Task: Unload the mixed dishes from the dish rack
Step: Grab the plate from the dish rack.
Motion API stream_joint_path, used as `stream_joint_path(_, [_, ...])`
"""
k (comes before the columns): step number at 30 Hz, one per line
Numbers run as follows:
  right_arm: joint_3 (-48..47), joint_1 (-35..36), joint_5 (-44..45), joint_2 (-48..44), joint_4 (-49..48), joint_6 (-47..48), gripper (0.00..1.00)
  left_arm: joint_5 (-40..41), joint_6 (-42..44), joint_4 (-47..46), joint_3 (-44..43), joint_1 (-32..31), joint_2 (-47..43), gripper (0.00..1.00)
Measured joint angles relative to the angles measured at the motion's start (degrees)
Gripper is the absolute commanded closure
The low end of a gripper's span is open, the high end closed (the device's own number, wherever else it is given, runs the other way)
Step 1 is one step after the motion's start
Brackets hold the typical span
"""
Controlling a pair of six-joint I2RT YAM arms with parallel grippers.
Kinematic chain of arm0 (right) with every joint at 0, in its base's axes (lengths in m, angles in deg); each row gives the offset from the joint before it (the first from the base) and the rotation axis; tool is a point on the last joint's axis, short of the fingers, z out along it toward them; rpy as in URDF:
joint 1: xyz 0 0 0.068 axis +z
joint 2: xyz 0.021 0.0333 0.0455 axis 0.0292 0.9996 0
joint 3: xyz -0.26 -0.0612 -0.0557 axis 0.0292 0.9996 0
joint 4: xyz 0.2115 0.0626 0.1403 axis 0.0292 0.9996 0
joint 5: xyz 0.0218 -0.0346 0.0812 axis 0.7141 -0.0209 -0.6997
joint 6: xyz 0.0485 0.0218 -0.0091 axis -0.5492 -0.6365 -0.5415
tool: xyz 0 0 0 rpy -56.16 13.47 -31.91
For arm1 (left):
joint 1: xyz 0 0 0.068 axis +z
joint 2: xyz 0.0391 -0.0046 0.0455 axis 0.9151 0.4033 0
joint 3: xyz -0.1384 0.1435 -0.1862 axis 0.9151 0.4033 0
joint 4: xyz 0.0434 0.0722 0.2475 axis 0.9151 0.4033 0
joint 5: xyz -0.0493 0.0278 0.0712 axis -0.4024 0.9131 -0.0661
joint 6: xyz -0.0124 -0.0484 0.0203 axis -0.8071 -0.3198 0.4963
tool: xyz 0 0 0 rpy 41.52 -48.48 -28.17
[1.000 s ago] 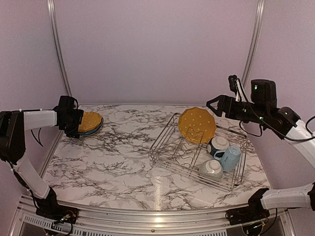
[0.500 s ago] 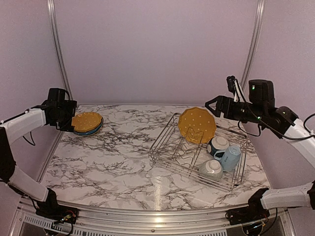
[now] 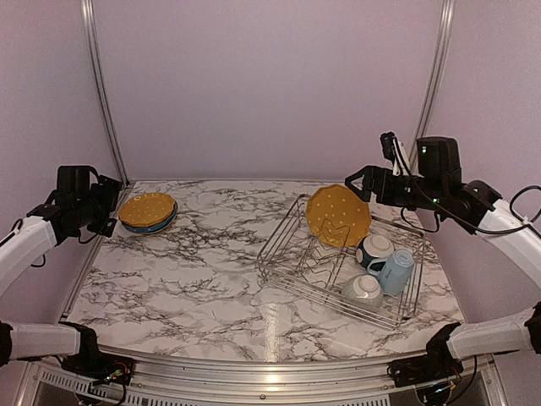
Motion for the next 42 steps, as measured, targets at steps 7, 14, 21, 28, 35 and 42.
stream_joint_path(7, [0.0,-0.02,-0.28,1.6,-0.46,0.37,0.06,-9.14,11.41,-7.28,10.36,-0.09,-8.98,0.01])
stream_joint_path(14, [0.0,-0.02,1.05,2.69,0.48,1.2,0.04,-16.04,18.05,-12.0,10.19,-1.51,-9.62,0.01])
stream_joint_path(21, [-0.11,-2.01,4.39,4.61,2.43,5.44,0.02,-18.25,24.2,-14.05,4.35,-9.9,-6.21,0.01])
stream_joint_path(28, [-3.98,-9.75,8.35,14.75,8.83,14.12,0.03,-19.08,29.97,-14.95,0.07,-18.34,-2.23,0.01])
stream_joint_path(35, [-6.36,-10.19,9.73,23.32,10.12,23.85,0.13,-19.63,31.87,-14.67,-0.26,-21.59,-0.66,0.01])
stream_joint_path(42, [-8.15,-10.19,9.2,27.45,7.15,31.1,0.2,-20.0,31.61,-14.67,0.17,-22.82,-1.09,0.01])
